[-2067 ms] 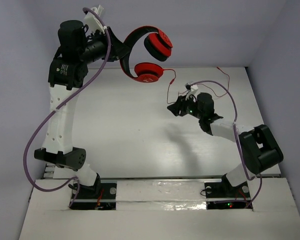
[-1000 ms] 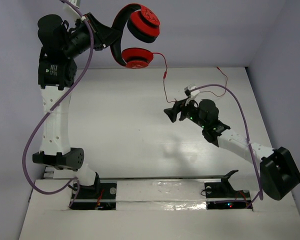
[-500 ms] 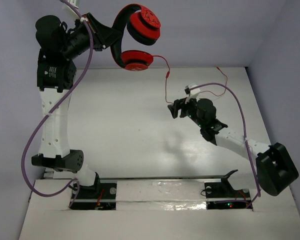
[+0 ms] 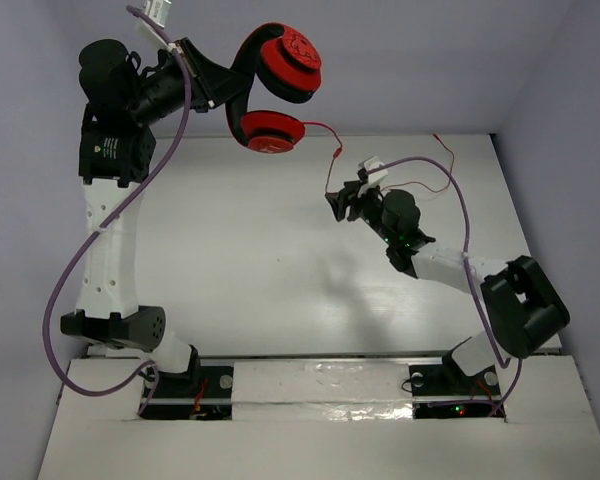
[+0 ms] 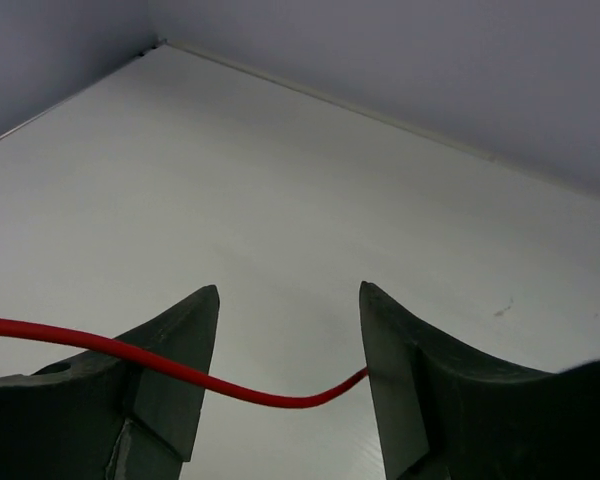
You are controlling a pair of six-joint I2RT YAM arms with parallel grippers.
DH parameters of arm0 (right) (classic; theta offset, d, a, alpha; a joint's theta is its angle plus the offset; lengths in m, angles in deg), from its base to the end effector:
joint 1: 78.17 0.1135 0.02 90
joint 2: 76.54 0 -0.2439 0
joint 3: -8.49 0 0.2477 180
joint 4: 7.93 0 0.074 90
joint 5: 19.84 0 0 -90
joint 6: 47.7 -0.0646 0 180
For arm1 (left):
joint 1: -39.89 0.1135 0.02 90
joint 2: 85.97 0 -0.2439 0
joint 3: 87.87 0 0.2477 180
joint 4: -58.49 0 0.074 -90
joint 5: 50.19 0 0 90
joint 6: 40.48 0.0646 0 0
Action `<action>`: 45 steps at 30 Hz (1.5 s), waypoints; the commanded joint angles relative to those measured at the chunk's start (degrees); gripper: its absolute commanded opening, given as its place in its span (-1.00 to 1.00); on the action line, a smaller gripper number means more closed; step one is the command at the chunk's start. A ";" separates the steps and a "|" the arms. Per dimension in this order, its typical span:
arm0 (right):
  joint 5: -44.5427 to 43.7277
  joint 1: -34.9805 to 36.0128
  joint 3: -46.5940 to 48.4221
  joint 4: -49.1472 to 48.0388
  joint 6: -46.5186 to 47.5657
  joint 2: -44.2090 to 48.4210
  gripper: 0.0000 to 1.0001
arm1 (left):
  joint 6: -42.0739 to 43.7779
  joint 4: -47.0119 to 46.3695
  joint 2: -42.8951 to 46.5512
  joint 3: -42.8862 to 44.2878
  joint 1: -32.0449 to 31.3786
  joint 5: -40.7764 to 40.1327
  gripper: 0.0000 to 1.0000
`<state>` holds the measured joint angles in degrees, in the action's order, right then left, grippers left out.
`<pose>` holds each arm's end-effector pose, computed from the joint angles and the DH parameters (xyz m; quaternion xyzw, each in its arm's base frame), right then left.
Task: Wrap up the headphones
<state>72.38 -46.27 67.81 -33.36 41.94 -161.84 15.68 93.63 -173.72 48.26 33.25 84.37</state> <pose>0.3054 0.1930 0.2467 -0.2062 0.6799 0.2087 0.6721 0.2846 -0.0788 0.5699 0.1538 0.6283 -0.4718 0.5992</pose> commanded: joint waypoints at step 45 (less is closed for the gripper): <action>-15.04 23.03 34.14 80.29 -11.42 8.48 -1.00 | 9.66 -17.18 -2.78 -38.53 -24.20 -66.87 -1.00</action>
<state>60.07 -23.43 98.04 37.24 28.24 -153.38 19.00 76.21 -177.08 5.33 12.16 23.17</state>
